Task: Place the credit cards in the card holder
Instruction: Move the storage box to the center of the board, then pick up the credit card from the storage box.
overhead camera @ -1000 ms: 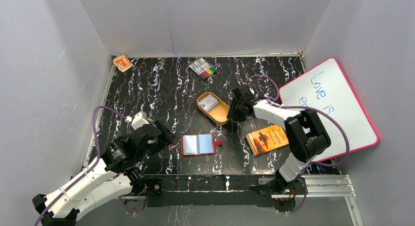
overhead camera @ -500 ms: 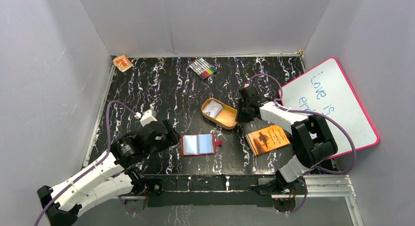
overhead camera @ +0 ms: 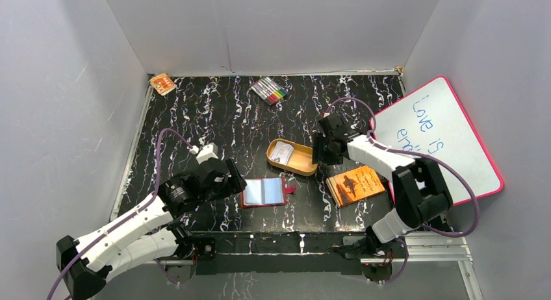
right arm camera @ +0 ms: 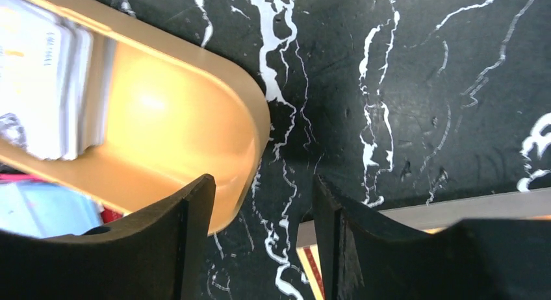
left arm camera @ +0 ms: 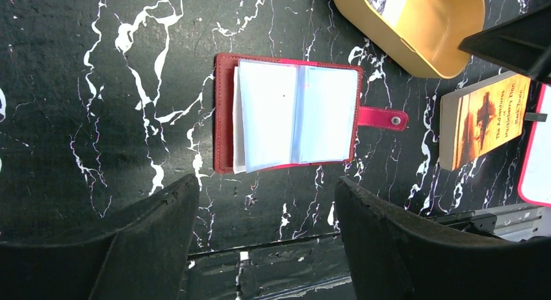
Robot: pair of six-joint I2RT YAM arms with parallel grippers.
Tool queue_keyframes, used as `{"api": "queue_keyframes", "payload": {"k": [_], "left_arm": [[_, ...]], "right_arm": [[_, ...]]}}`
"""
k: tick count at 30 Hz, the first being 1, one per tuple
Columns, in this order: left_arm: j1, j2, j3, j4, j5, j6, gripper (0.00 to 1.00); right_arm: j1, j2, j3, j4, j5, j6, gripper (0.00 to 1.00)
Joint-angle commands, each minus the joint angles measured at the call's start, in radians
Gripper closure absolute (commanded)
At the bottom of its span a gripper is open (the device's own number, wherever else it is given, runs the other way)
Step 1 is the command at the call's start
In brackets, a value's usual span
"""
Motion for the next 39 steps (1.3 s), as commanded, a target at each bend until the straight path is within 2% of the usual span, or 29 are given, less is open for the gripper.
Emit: {"api": "queue_keyframes", "payload": {"k": [1,4,7,11,15,20,25,34,39], "left_arm": [[-0.004,-0.015,0.001,0.0,-0.013,0.024,0.27],[-0.004,-0.027,-0.005,-0.005,-0.027,0.021,0.27],[-0.004,-0.036,-0.028,0.01,-0.04,0.002,0.27],[-0.004,-0.027,-0.053,0.054,-0.017,-0.004,0.28],[-0.004,0.005,-0.036,0.043,-0.01,-0.002,0.28],[-0.004,0.013,-0.047,0.033,0.015,-0.052,0.28],[-0.004,0.005,-0.07,0.03,0.024,-0.079,0.29],[-0.004,-0.016,-0.087,0.015,0.016,-0.09,0.29],[-0.004,-0.015,-0.089,0.013,0.013,-0.09,0.29]], "right_arm": [[0.007,-0.132,0.093,-0.049,0.009,0.015,0.34],[0.04,-0.188,0.103,0.003,-0.038,0.042,0.33],[0.052,-0.209,0.07,0.123,-0.168,0.102,0.31],[0.07,-0.152,0.047,0.257,-0.277,0.199,0.22],[0.107,-0.062,0.08,0.266,-0.23,0.247,0.14],[0.128,0.016,0.093,0.283,-0.167,0.314,0.11],[0.132,0.099,0.118,0.254,-0.111,0.368,0.15],[0.141,0.181,0.145,0.261,-0.111,0.406,0.22],[0.148,0.203,0.158,0.267,-0.114,0.41,0.32]]}}
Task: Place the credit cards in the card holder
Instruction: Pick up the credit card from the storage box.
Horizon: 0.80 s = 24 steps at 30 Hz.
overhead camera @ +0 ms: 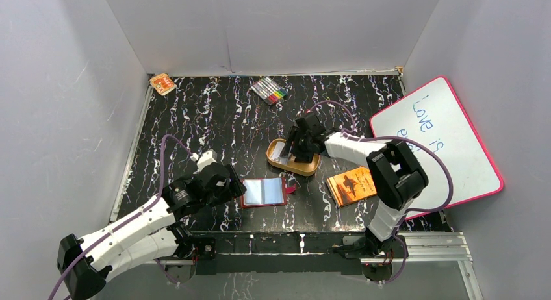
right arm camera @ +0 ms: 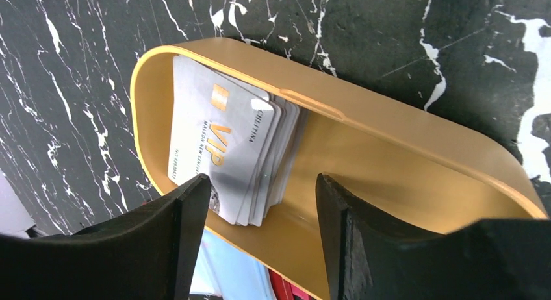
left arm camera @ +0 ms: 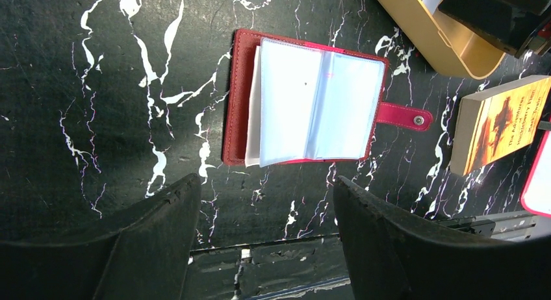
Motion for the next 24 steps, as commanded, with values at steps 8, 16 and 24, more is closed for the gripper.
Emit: {"api": "queue_keyframes", "payload": {"k": [8,16,24], "left_arm": [[-0.004,-0.009,-0.014,-0.022,-0.009,-0.007,0.29],[-0.004,0.002,-0.016,-0.023,-0.009,-0.013,0.29],[-0.004,0.014,-0.016,-0.023,-0.004,-0.018,0.29]], "right_arm": [[0.01,0.02,0.036,0.031,0.019,0.015,0.47],[0.009,-0.024,-0.014,0.05,0.024,0.017,0.53],[0.008,-0.051,-0.045,0.065,0.023,0.015,0.6]]}}
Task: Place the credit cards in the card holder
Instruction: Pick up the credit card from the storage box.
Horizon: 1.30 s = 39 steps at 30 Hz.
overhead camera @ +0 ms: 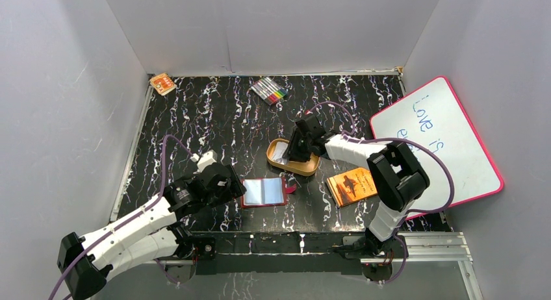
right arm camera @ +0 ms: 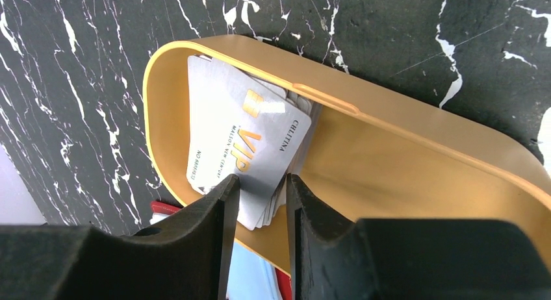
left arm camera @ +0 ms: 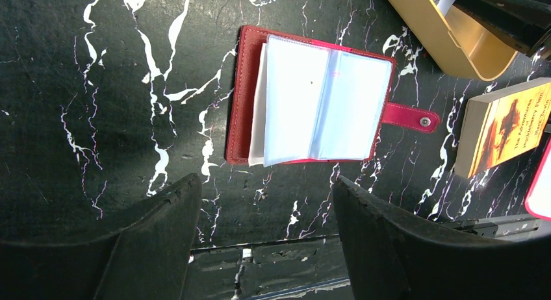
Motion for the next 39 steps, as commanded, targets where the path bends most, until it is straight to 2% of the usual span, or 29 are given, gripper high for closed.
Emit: {"api": "queue_keyframes", "payload": {"k": [1,21,31,39], "left_arm": [[-0.004,0.001,-0.014,-0.018,-0.005,-0.004,0.3],[-0.004,0.018,-0.016,-0.017,0.004,-0.012,0.3],[-0.004,0.016,-0.018,-0.017,0.006,-0.017,0.3],[-0.004,0.004,-0.018,-0.021,0.005,-0.015,0.3]], "right_arm": [[0.0,-0.047,-0.024,0.012,0.023,-0.01,0.61],[-0.004,-0.11,-0.065,0.018,0.055,-0.01,0.82],[-0.004,-0.156,-0.066,0.009,0.035,-0.004,1.0],[-0.006,-0.2,-0.052,-0.017,0.007,0.049,1.0]]}}
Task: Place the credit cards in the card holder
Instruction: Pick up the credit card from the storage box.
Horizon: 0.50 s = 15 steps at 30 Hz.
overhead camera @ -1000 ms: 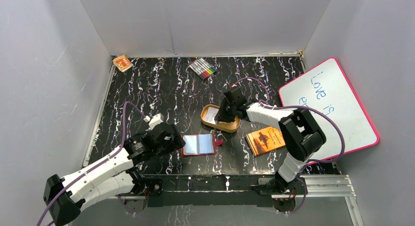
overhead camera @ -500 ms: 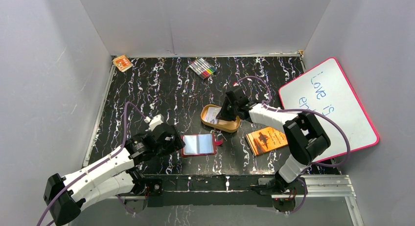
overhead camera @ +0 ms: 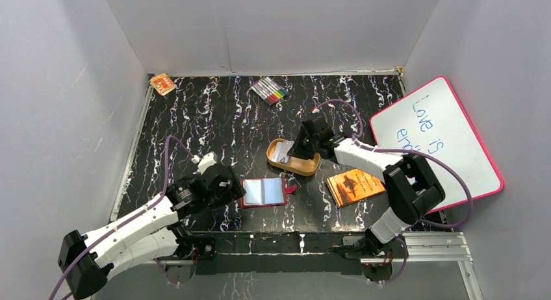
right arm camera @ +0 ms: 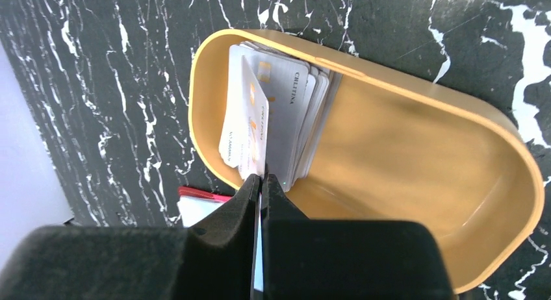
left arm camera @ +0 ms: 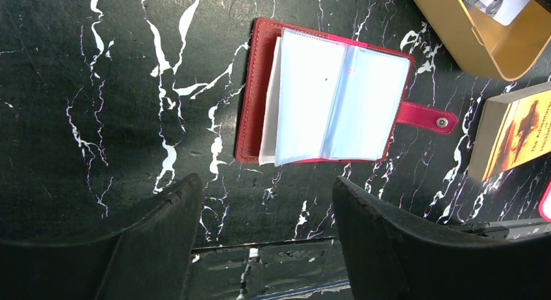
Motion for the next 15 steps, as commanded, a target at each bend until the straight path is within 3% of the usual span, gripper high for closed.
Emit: {"api": "queue_keyframes", "payload": {"k": [1,10,15], "left_arm": [[-0.004,-0.019,-0.004,-0.02,-0.002,-0.002,0.3],[-0.004,-0.043,0.009,-0.039,-0.023,-0.006,0.3],[-0.004,-0.043,0.032,-0.054,-0.034,-0.003,0.3]], "right_arm": [[-0.005,-0.078,0.014,-0.039,-0.027,0.059,1.0],[-0.011,-0.131,0.13,-0.192,-0.055,0.18,1.0],[-0.038,-0.134,0.209,-0.313,-0.148,0.237,1.0]]}}
